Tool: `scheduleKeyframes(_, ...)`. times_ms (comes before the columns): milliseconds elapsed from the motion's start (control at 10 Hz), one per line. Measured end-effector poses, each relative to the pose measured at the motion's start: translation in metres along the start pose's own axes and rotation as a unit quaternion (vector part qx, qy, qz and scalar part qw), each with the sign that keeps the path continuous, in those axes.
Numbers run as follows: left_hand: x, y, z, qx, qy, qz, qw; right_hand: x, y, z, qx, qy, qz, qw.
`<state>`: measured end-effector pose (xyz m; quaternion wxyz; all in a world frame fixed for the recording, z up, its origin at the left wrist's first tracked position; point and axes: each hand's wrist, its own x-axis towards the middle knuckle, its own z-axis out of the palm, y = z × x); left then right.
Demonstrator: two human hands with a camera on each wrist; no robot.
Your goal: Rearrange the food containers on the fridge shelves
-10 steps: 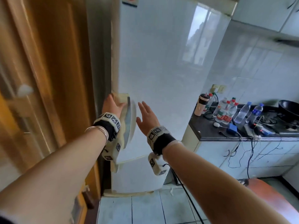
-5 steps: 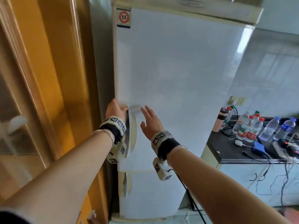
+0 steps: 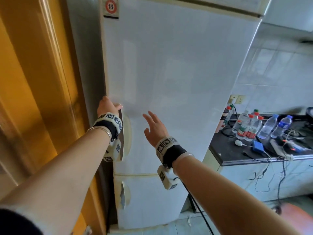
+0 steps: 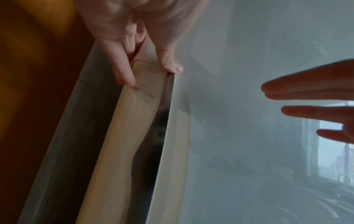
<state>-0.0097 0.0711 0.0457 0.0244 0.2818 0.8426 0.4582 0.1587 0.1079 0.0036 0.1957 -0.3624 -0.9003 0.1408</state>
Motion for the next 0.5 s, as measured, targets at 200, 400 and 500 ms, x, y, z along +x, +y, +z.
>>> scheduleKeyframes(200,-0.006,-0.002,-0.005,0.02,-0.029,-0.006,0.999,-0.007,0.011,0.002,-0.018,-0.023,0.017,0.999)
scheduleKeyframes(400,-0.047,-0.018,-0.011,0.093,-0.067,-0.012,0.993,-0.018,0.019,0.008,-0.036,-0.07,0.027,0.997)
scheduleKeyframes(500,-0.084,-0.028,-0.011,0.128,-0.092,-0.015,0.987,-0.032,0.024,0.015,-0.044,-0.092,0.03,0.994)
